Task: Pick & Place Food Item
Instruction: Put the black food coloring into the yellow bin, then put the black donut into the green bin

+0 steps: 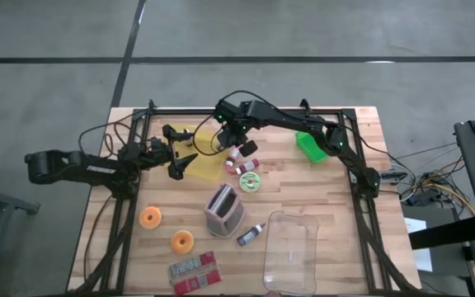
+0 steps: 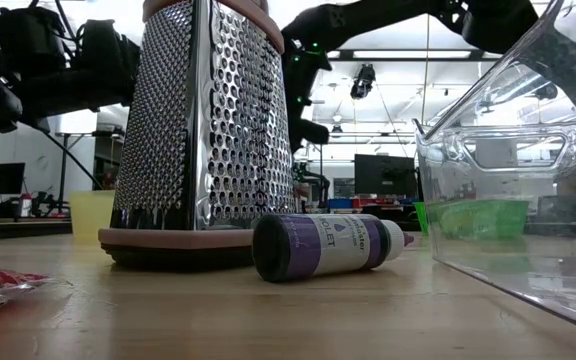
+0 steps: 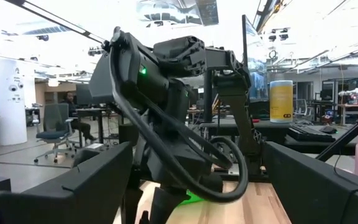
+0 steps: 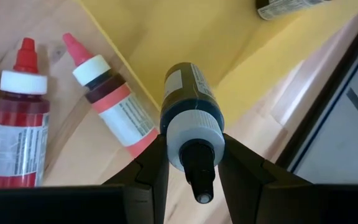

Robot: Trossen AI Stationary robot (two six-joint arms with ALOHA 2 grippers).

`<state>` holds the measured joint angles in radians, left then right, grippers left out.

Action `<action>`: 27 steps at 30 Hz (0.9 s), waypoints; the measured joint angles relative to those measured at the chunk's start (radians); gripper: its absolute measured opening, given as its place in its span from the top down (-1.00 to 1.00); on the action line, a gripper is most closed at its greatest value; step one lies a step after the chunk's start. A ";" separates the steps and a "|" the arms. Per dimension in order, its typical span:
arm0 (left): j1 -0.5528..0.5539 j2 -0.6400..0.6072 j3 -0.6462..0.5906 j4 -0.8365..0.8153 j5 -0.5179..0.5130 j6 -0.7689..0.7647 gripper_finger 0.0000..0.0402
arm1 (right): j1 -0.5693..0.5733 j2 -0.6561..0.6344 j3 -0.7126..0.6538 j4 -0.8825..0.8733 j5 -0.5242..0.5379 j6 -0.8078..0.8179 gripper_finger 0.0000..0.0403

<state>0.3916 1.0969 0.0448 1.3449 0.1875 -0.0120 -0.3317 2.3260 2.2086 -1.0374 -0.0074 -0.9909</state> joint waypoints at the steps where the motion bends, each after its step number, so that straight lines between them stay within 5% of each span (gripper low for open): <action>1: 0.000 0.000 0.000 0.000 0.000 0.000 -0.79 | 0.000 0.000 -0.001 -0.002 0.000 0.000 0.48; 10: 0.000 0.000 0.000 0.000 0.000 0.000 -0.79 | 0.000 0.000 -0.004 0.014 0.000 0.025 0.48; 18: 0.000 0.000 0.000 0.000 0.000 0.000 -0.79 | 0.000 0.000 -0.006 0.042 0.015 0.086 -0.06; 27: 0.000 0.000 0.000 0.000 0.001 0.000 -0.79 | 0.000 0.000 -0.010 0.039 0.037 0.085 -0.13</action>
<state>0.3916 1.0973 0.0448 1.3449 0.1883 -0.0120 -0.3317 2.3260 2.1986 -0.9981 0.0299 -0.9062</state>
